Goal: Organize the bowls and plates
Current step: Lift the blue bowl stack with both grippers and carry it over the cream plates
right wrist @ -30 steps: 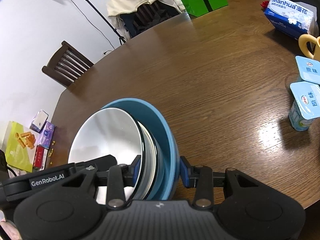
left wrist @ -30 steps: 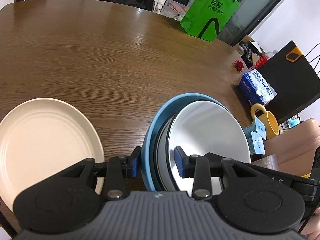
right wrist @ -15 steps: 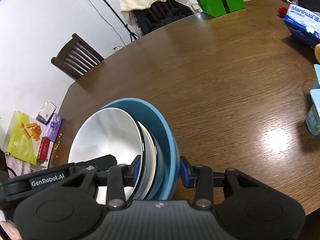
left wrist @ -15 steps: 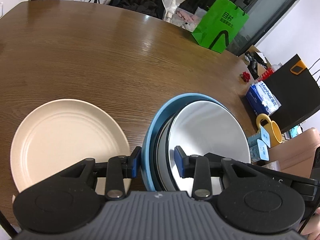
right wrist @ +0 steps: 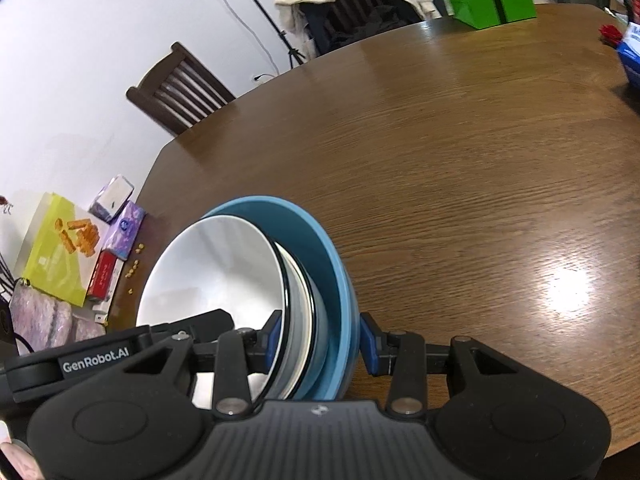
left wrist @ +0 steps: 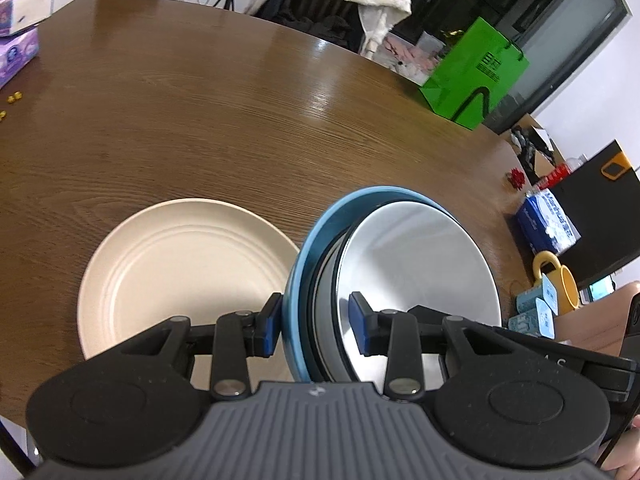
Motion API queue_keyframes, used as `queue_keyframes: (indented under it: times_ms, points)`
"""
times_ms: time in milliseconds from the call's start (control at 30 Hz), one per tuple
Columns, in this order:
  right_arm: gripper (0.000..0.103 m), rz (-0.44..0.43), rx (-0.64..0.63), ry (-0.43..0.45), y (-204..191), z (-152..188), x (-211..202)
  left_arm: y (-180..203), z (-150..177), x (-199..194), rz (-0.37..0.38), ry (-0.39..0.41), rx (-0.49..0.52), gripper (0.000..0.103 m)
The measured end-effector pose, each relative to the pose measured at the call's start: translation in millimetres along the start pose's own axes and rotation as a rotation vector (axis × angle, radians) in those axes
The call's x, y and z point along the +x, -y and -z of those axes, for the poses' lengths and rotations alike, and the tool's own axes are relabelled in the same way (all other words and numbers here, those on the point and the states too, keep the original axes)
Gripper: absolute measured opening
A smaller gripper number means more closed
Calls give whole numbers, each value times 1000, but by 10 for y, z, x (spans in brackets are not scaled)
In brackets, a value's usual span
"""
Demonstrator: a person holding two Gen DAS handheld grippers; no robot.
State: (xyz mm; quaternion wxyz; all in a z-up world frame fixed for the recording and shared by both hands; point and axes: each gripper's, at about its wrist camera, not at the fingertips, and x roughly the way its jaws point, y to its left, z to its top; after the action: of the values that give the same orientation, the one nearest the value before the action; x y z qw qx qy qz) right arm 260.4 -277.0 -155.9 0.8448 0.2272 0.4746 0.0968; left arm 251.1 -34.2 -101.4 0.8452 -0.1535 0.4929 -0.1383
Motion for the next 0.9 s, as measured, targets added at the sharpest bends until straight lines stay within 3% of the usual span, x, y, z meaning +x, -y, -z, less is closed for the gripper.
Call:
queue_keyframes:
  times_ms: [900]
  points:
    - [38, -62, -106, -97, -573, -82, 527, -611, -42, -131, -71, 30, -120, 34]
